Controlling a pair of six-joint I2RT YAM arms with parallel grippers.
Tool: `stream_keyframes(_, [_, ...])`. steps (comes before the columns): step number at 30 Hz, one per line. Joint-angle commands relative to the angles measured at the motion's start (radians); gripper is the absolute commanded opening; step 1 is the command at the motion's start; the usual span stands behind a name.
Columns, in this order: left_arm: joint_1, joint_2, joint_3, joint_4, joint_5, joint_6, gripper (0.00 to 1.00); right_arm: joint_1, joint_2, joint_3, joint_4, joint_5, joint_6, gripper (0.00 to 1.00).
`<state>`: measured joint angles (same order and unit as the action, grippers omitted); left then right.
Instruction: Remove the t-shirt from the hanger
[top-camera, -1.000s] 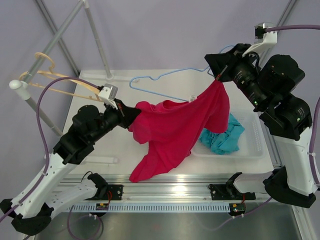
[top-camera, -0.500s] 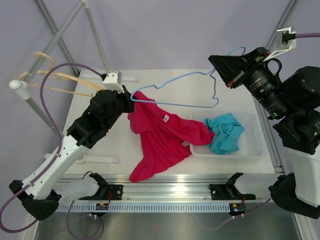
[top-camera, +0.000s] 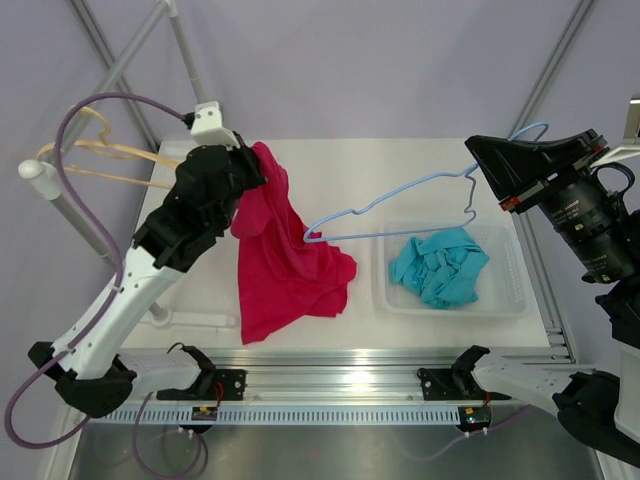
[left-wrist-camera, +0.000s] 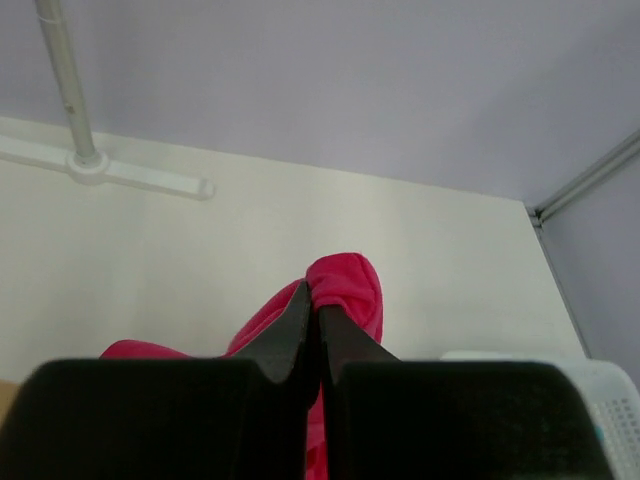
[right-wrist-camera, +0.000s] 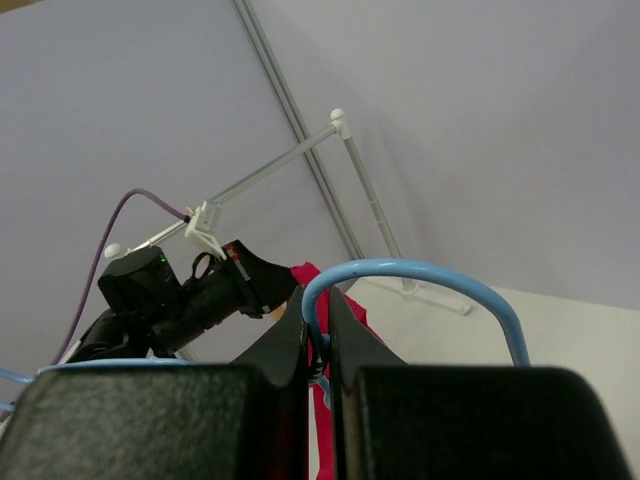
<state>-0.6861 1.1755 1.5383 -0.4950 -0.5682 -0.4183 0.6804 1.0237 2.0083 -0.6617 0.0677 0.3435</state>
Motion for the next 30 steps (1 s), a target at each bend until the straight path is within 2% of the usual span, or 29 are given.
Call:
stream_keyframes(1, [0.002,0.036,-0.047,0.114,0.124,-0.001,0.0,-0.001,0.006,-0.028,-0.024,-0.008,-0.037,0.0])
stream_keyframes(5, [0.002,0.082,-0.056,0.151,0.262,0.019,0.0,-0.001,-0.016,-0.086,-0.021,-0.063,-0.041,0.0])
stream_keyframes(6, [0.002,0.087,-0.063,0.177,0.301,0.032,0.08,-0.001,-0.028,-0.121,-0.019,-0.077,-0.044,0.0])
stream_keyframes(7, [0.002,0.093,-0.078,0.191,0.35,0.047,0.17,-0.001,-0.031,-0.137,-0.021,-0.113,-0.06,0.0])
stream_keyframes(8, [0.002,0.095,-0.081,0.203,0.434,0.058,0.31,-0.001,-0.036,-0.147,-0.038,-0.161,-0.067,0.0])
stream_keyframes(9, [0.002,0.093,-0.081,0.207,0.477,0.059,0.63,-0.001,-0.039,-0.172,-0.05,-0.18,-0.08,0.0])
stream_keyframes(12, [0.002,0.061,-0.073,0.204,0.675,0.079,0.92,-0.001,-0.045,-0.225,-0.113,-0.227,-0.142,0.0])
stream_keyframes(15, [0.002,-0.017,-0.076,0.196,0.809,0.105,0.99,-0.002,-0.076,-0.327,-0.125,-0.249,-0.19,0.0])
stream_keyframes(20, [0.002,-0.135,-0.076,0.164,0.984,0.127,0.99,-0.001,-0.129,-0.505,-0.044,-0.321,-0.187,0.0])
stream_keyframes(25, [0.0,-0.134,-0.072,0.125,1.232,0.009,0.92,-0.002,-0.128,-0.588,0.023,-0.304,-0.135,0.0])
stream_keyframes(30, [-0.018,-0.158,-0.135,0.082,1.229,0.055,0.89,-0.002,-0.085,-0.648,0.063,-0.24,-0.089,0.0])
